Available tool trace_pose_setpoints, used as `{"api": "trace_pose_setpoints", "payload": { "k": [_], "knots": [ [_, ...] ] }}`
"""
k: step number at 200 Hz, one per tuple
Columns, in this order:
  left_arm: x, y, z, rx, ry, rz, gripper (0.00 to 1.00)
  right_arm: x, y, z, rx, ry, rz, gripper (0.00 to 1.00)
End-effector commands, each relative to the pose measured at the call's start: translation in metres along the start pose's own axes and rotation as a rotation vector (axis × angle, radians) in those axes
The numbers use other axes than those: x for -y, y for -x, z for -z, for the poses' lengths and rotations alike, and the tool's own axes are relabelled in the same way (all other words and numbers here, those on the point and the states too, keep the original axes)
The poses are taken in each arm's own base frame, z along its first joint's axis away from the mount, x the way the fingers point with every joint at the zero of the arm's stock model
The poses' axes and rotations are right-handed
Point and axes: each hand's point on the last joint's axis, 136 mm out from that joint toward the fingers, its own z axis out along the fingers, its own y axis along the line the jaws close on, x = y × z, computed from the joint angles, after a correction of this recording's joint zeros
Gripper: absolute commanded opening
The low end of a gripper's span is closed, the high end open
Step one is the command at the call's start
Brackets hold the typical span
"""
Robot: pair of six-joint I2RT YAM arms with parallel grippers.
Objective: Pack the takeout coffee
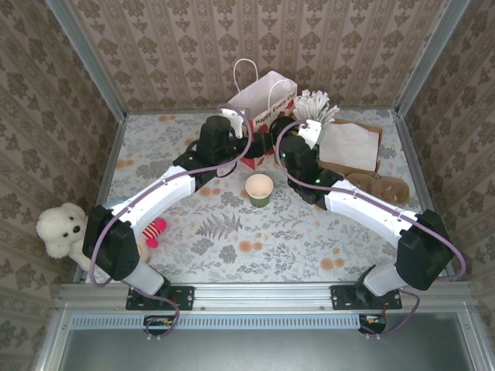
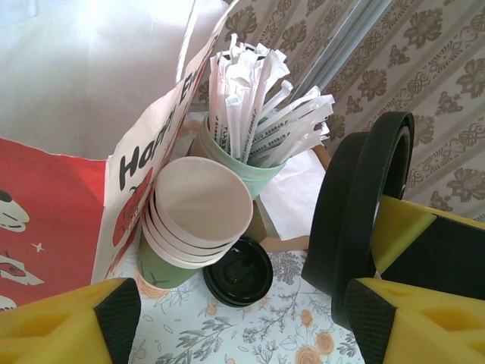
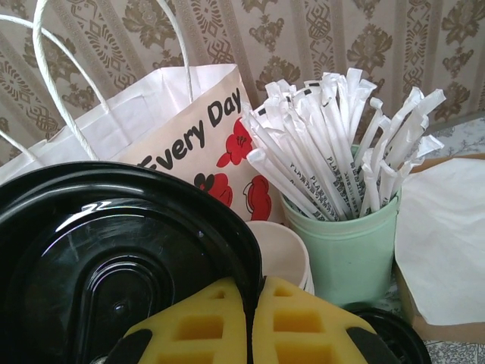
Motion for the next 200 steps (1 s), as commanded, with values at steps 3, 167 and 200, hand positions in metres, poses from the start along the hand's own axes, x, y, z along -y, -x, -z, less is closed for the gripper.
{"api": "trace_pose_setpoints", "payload": {
  "k": [3,167,200],
  "knots": [
    [0.016,0.011,0.009,0.044,-0.093,0.025,0.79,-0.016,0.004,0.004,-0.002,0.041,-0.014,0.00],
    [0.011,-0.004,-0.018,-0.022,-0.155,0.086,0.48,-0.029,-0.003,-0.002,-0.060,0.119,-0.024,0.00],
    [0.009,-0.003,-0.015,-0.026,-0.128,0.024,0.26,-0.041,-0.007,-0.003,-0.127,0.221,0.017,0.17]
  ]
}}
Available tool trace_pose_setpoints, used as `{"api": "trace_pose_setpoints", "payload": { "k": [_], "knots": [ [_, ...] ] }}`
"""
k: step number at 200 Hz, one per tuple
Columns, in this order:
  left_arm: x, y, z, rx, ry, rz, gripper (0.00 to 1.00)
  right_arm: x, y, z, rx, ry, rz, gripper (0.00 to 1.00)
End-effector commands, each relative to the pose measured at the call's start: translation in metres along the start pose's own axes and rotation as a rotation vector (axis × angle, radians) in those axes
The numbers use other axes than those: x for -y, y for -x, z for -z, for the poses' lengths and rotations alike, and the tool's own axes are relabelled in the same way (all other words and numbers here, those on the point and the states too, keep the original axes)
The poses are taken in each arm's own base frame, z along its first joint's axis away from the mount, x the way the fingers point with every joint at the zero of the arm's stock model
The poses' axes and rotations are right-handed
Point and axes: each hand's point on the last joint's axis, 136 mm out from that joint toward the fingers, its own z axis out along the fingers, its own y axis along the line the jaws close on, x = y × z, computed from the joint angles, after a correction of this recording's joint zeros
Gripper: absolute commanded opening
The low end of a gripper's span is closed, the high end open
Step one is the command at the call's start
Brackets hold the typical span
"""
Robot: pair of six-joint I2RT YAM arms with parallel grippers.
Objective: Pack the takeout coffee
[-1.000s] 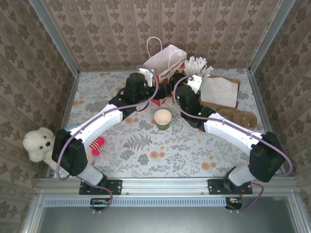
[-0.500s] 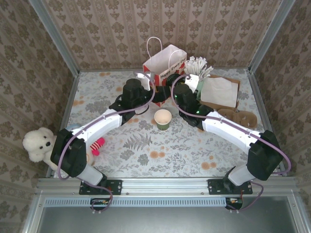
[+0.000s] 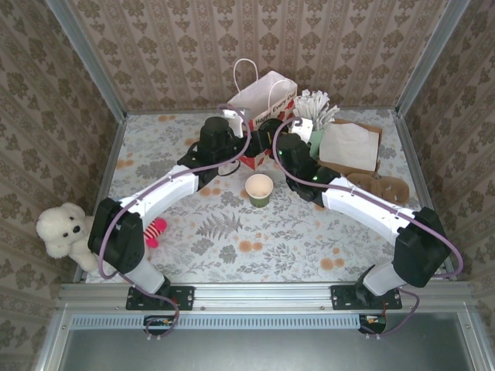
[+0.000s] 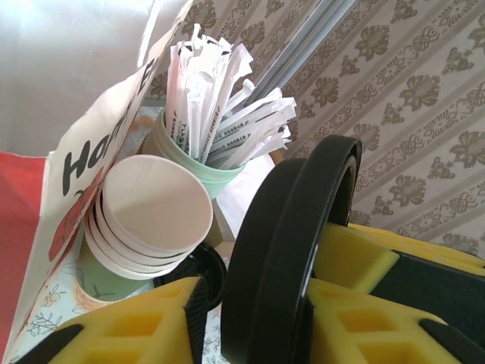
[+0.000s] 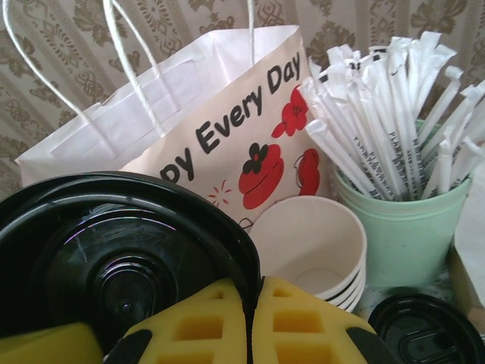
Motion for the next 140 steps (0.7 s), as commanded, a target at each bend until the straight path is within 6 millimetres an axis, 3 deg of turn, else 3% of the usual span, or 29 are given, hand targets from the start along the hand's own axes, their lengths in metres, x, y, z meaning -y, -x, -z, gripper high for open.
{"api": "trace_pose_setpoints", "payload": {
  "k": [1,27,48,53,67,116,120,140],
  "knots": [
    [0.005,0.003,0.000,-0.021,0.011,-0.064,0.26,-0.015,0.005,-0.002,-0.042,0.104,0.012,0.18],
    [-0.001,0.005,0.004,-0.063,0.073,-0.156,0.12,-0.005,0.008,0.001,-0.105,0.198,0.043,0.39],
    [-0.007,0.004,0.007,-0.087,0.103,-0.209,0.11,0.000,0.011,0.009,-0.159,0.270,0.182,0.53],
    [-0.007,0.002,0.007,-0.096,0.099,-0.221,0.11,0.001,0.023,0.019,-0.144,0.292,0.213,0.56],
    [-0.007,0.000,0.007,-0.125,0.097,-0.261,0.11,0.003,0.028,0.028,-0.172,0.342,0.316,0.63],
    [0.011,-0.003,0.008,-0.196,0.009,-0.384,0.11,-0.005,0.042,0.040,-0.237,0.445,0.555,0.62],
    [0.012,-0.003,0.008,-0.200,0.005,-0.388,0.11,-0.005,0.033,0.033,-0.268,0.444,0.572,0.61],
    [0.019,-0.002,0.008,-0.208,-0.029,-0.398,0.11,-0.010,0.031,0.034,-0.299,0.497,0.605,0.57]
  ]
}}
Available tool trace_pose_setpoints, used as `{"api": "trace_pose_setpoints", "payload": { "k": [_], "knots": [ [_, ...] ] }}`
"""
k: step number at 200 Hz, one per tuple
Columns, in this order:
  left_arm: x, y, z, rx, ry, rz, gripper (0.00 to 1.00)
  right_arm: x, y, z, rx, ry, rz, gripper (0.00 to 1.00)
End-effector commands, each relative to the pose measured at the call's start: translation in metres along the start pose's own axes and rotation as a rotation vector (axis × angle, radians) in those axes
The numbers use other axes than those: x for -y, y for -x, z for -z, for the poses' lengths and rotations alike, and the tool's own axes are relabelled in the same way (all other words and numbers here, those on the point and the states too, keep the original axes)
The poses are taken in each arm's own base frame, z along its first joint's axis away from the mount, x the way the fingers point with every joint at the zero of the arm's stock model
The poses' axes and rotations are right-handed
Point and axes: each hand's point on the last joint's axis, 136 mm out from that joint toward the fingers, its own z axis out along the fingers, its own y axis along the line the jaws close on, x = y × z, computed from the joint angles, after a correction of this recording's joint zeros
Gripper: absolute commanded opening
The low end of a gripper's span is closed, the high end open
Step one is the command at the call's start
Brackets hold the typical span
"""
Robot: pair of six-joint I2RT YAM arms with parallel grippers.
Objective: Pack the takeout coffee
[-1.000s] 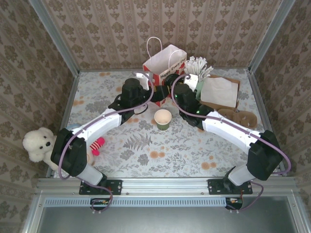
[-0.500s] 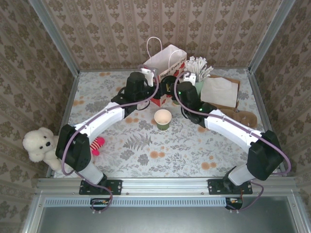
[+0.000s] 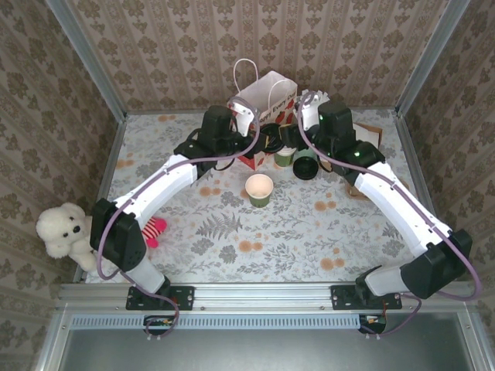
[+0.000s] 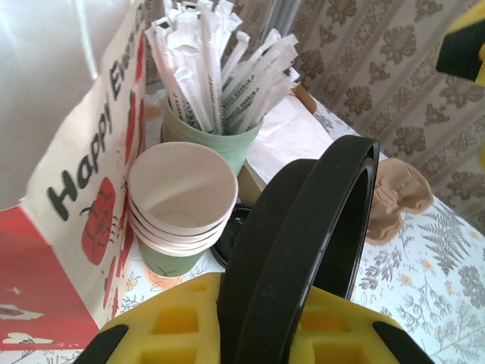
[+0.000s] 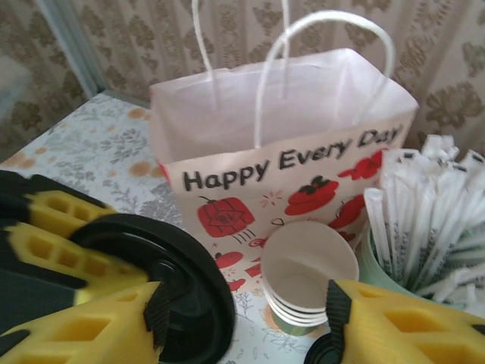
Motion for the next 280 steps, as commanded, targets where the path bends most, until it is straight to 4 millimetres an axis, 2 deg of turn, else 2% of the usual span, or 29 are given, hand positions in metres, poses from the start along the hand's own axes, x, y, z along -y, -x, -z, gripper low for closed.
{"api": "trace_pose_setpoints", "payload": {
  "k": [1,25,28,56,79,111,155,187,199,211,228,240,251,266,272,280],
  "knots": [
    [0.012,0.003,0.000,-0.027,-0.067,-0.071,0.11,-0.015,-0.023,-0.005,-0.121,0.116,0.124,0.57],
    [0.017,0.005,-0.001,-0.019,-0.097,-0.068,0.12,-0.023,-0.019,-0.004,-0.132,0.176,0.159,0.57],
    [0.018,0.006,-0.001,-0.017,-0.100,-0.068,0.12,-0.023,-0.024,-0.004,-0.156,0.179,0.162,0.57],
    [0.021,0.010,0.001,-0.004,-0.117,-0.072,0.12,-0.011,-0.030,-0.007,-0.189,0.136,0.187,0.57],
    [0.026,0.009,0.002,-0.004,-0.144,-0.079,0.12,-0.010,-0.031,-0.009,-0.204,0.144,0.180,0.52],
    [0.030,0.009,0.001,0.001,-0.170,-0.083,0.13,-0.007,-0.030,-0.014,-0.201,0.132,0.197,0.41],
    [0.039,0.015,0.001,0.022,-0.225,-0.092,0.14,-0.013,-0.027,-0.018,-0.184,0.167,0.200,0.18],
    [0.047,0.015,0.005,0.006,-0.269,-0.127,0.18,-0.015,-0.026,-0.014,-0.177,0.174,0.240,0.01],
    [0.046,0.017,0.011,0.013,-0.267,-0.136,0.26,-0.015,-0.025,-0.012,-0.167,0.172,0.265,0.00],
    [0.052,0.016,0.020,0.015,-0.313,-0.132,0.40,-0.012,-0.024,-0.009,-0.146,0.150,0.298,0.00],
    [0.049,0.014,0.030,0.033,-0.338,-0.127,0.67,-0.003,-0.012,-0.006,-0.083,0.089,0.362,0.00],
    [0.042,0.014,0.036,0.039,-0.339,-0.101,0.77,0.001,-0.010,-0.004,-0.075,0.068,0.417,0.00],
    [0.028,0.014,0.041,0.039,-0.313,-0.058,0.80,0.004,-0.008,-0.001,-0.064,0.054,0.488,0.00],
    [0.003,0.025,0.049,0.097,-0.232,0.006,0.82,0.004,-0.005,0.000,-0.004,0.039,0.574,0.00],
    [-0.013,0.031,0.051,0.134,-0.161,0.041,0.82,0.001,0.005,0.010,0.062,0.032,0.611,0.00],
    [-0.041,0.040,0.053,0.184,-0.015,0.108,0.89,-0.006,0.008,0.014,0.118,0.060,0.675,0.00]
  ]
}}
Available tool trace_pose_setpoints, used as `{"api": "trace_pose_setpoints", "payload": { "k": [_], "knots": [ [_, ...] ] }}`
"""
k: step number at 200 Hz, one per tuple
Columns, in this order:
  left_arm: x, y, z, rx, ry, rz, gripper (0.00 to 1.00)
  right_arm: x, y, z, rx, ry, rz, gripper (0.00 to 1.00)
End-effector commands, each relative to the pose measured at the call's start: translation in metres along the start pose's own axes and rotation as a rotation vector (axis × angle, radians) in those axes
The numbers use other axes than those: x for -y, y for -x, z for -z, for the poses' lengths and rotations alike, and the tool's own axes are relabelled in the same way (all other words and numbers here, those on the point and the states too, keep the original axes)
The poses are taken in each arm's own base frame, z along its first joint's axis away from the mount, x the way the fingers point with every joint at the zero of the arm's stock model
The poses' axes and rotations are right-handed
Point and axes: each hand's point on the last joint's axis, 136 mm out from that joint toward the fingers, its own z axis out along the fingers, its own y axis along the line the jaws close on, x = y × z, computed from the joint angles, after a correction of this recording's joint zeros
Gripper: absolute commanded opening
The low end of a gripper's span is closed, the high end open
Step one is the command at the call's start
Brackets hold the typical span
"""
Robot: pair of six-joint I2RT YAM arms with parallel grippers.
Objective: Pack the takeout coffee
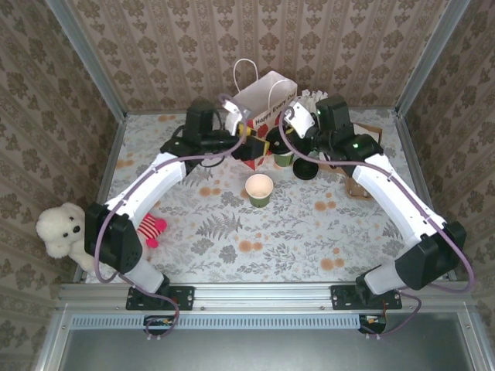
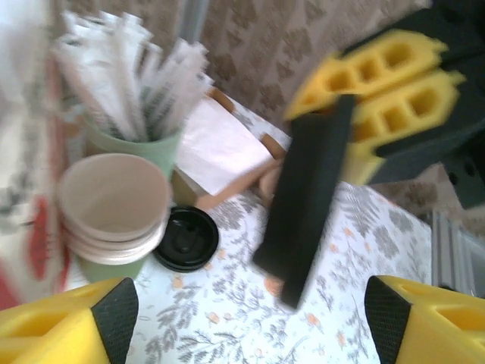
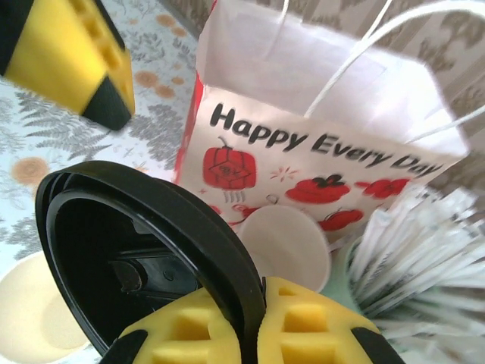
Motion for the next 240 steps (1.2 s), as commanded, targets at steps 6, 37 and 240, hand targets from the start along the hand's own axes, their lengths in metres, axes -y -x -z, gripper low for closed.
{"api": "trace_pose_setpoints", "payload": {
  "k": [6,37,240],
  "knots": [
    [-0.043,0.036,0.028,0.174,0.240,0.122,0.90,0.004,0.035,0.028,0.205,-0.070,0.262,0.00],
    [-0.078,0.039,0.040,0.186,0.339,0.211,1.00,-0.004,0.062,0.043,0.333,-0.082,0.384,0.00],
    [0.083,0.046,0.148,0.040,-0.351,0.030,0.96,-0.121,0.122,0.128,0.921,-0.461,1.398,0.00]
  ]
}}
